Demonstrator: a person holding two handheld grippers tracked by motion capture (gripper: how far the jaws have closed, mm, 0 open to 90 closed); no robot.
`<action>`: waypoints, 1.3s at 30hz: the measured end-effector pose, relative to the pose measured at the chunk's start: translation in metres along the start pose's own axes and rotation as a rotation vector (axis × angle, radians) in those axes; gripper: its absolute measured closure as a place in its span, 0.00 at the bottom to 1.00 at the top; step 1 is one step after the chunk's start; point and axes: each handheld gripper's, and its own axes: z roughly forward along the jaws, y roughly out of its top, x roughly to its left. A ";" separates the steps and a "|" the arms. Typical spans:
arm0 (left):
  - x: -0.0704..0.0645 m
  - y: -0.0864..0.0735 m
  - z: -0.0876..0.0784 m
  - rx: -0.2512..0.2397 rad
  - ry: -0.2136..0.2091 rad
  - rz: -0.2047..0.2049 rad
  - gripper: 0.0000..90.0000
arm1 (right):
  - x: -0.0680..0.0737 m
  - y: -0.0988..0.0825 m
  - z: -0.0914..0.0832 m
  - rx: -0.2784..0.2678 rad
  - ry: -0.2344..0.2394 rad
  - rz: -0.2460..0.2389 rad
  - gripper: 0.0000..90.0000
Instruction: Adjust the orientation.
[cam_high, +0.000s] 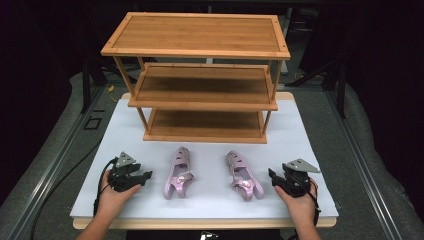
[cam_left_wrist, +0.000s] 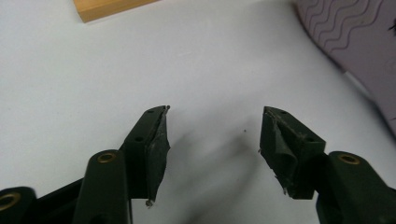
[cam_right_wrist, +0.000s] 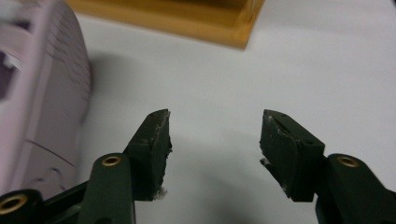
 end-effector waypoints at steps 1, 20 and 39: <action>0.001 0.000 -0.001 -0.010 -0.002 -0.010 0.47 | 0.001 0.000 -0.003 -0.025 0.007 0.013 0.48; 0.003 -0.001 -0.007 -0.069 -0.028 -0.060 0.50 | 0.011 0.002 -0.009 -0.040 0.047 -0.007 0.52; -0.047 0.022 -0.037 -0.136 -0.116 0.046 0.67 | 0.016 0.003 -0.013 -0.052 0.044 -0.007 0.54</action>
